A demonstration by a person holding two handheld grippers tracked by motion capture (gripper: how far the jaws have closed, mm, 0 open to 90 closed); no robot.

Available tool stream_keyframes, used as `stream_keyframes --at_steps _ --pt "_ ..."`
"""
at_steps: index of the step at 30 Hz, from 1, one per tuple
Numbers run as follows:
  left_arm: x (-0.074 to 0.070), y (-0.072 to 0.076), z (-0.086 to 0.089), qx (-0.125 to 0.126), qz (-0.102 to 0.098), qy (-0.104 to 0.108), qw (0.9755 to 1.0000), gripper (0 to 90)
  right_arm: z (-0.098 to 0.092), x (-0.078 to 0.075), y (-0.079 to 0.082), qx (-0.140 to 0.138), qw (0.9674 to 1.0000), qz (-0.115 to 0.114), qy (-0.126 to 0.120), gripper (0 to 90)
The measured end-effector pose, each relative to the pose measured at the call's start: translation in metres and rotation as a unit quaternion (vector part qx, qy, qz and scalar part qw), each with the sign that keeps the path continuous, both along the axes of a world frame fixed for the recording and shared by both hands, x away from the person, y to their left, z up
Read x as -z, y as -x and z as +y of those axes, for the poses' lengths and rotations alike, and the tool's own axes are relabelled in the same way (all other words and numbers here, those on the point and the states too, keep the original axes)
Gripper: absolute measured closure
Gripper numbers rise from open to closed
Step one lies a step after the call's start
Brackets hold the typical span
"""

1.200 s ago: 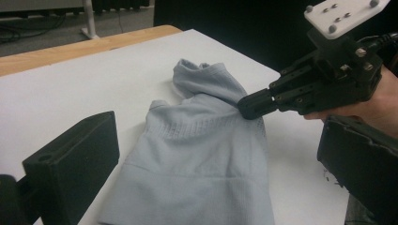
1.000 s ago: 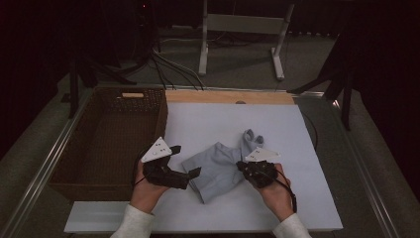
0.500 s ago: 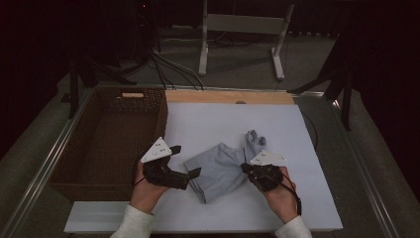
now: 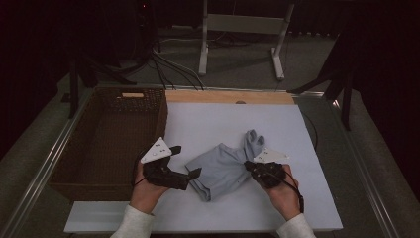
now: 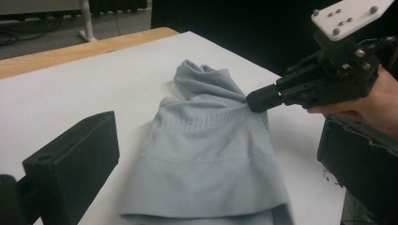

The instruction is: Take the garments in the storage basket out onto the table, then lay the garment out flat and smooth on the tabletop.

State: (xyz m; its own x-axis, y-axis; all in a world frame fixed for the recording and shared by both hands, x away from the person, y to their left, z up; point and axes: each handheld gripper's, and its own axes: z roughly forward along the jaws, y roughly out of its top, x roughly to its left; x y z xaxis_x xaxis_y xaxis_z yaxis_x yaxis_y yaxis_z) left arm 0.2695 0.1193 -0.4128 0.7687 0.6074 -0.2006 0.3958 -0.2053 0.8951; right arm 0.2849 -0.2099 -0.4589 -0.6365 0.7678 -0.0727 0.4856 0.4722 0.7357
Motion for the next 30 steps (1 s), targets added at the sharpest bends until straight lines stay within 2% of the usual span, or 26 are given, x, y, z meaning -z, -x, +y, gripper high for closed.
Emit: stream_keyframes --at_steps 11,22,24,26,30 --pt "0.0 0.0 -0.001 0.001 0.001 0.001 1.0 0.3 -0.014 0.003 -0.008 0.014 0.9999 -0.001 -0.002 88.2" --pt "0.0 0.0 -0.001 0.002 0.002 0.002 1.0 0.3 -0.021 0.007 -0.016 0.028 0.9996 -0.003 -0.001 88.1" --pt "0.001 0.0 -0.001 0.002 0.002 0.001 1.0 0.3 -0.02 0.008 -0.015 0.024 0.9997 0.0 -0.001 87.2" --pt "0.001 0.0 -0.002 0.002 0.002 0.002 1.0 0.3 -0.017 0.007 -0.014 0.022 0.9998 0.001 -0.001 81.4" --pt "0.001 -0.001 -0.002 0.003 0.002 0.002 1.0 0.3 -0.011 0.003 -0.01 0.017 0.9998 0.002 -0.005 59.3"
